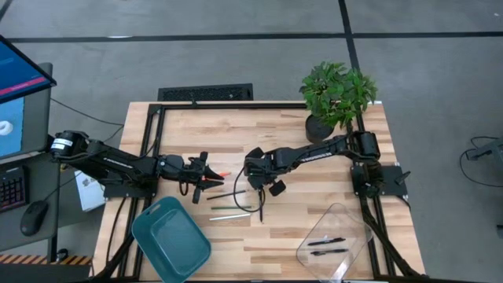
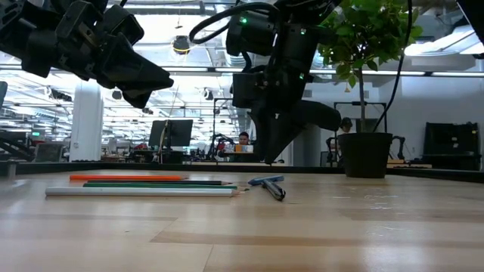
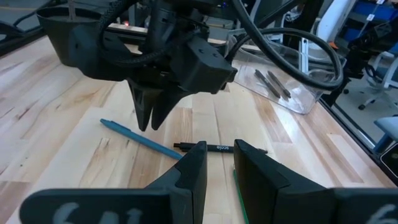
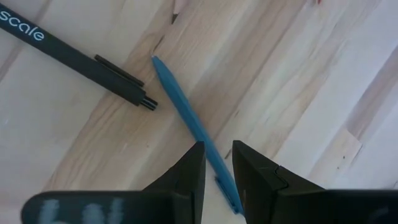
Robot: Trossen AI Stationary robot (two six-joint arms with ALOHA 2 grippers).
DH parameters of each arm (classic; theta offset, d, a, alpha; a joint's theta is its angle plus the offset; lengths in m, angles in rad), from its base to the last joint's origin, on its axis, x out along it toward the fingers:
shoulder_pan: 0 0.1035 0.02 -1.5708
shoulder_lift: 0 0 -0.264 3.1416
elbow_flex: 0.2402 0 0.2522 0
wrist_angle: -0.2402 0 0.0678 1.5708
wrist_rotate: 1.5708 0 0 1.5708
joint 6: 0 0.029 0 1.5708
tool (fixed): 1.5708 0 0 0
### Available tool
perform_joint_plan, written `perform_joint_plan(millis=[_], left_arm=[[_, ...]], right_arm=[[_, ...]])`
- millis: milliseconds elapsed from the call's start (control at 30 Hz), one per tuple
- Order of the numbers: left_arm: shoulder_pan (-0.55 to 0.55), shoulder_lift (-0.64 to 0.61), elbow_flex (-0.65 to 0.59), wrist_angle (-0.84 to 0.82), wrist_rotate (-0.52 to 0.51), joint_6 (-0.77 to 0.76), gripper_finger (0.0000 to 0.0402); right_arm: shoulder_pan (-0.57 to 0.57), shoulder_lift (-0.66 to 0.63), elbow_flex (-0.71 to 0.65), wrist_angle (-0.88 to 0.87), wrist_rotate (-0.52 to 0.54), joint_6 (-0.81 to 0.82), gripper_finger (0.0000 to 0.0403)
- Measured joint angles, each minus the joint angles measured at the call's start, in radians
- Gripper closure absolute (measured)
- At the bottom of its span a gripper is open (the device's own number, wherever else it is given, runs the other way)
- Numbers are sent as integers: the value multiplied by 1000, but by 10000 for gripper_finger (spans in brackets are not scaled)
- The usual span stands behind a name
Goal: Sort pens & pencils
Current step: Put the blue pen in the transparent bin
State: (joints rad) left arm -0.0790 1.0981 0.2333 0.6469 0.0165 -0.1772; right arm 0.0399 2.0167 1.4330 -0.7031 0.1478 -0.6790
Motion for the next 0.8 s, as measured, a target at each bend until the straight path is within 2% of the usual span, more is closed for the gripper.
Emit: perform_joint_plan(millis=[300,800], left_arm=[[0,0,0,0,0,1,330],[0,0,0,-1,0,1,330]], right_arm=[[12,0,0,-3,15,-78,301],[19,0,0,-3,18,-115,301]])
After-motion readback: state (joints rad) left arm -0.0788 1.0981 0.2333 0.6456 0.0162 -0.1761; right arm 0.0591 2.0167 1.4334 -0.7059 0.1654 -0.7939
